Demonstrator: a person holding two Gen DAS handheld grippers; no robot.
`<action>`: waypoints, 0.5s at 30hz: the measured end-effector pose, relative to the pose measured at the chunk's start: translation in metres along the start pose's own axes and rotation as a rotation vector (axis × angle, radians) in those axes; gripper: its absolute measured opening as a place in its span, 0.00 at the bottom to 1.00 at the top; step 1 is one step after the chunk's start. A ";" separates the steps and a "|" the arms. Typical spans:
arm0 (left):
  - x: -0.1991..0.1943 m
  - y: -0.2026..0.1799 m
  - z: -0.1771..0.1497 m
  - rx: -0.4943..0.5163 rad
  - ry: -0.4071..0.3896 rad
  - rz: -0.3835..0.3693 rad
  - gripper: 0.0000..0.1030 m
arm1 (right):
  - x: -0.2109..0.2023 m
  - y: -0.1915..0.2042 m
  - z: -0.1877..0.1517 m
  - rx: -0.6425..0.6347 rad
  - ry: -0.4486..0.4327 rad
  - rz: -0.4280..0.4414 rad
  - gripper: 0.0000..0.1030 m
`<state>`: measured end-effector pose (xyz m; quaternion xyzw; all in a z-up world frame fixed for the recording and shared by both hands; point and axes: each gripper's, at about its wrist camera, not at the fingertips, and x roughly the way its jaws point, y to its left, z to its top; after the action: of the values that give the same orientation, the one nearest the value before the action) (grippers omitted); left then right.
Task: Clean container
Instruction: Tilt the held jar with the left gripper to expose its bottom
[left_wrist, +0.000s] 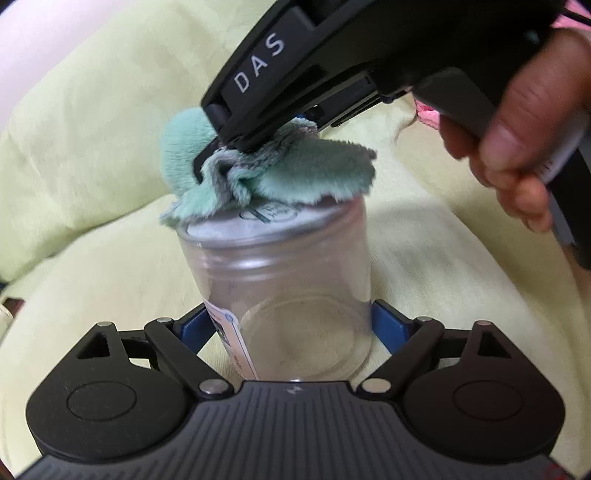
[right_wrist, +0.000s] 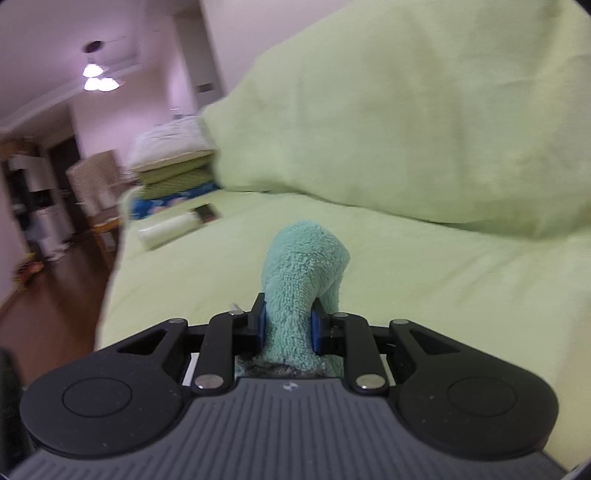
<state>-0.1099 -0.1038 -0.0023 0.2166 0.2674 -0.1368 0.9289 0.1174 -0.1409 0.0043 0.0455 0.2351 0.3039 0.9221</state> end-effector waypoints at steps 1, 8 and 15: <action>-0.001 -0.004 0.000 0.019 -0.006 0.010 0.87 | -0.001 -0.005 -0.001 0.008 -0.005 -0.033 0.17; -0.002 -0.014 0.014 0.055 0.021 0.007 0.85 | -0.045 -0.053 -0.002 0.282 -0.089 -0.071 0.18; 0.004 0.010 0.028 0.011 0.109 0.018 0.85 | -0.066 -0.026 0.005 0.219 -0.101 0.217 0.18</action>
<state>-0.0908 -0.1090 0.0203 0.2311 0.3149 -0.1180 0.9130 0.0872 -0.2001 0.0302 0.1863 0.2140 0.3714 0.8841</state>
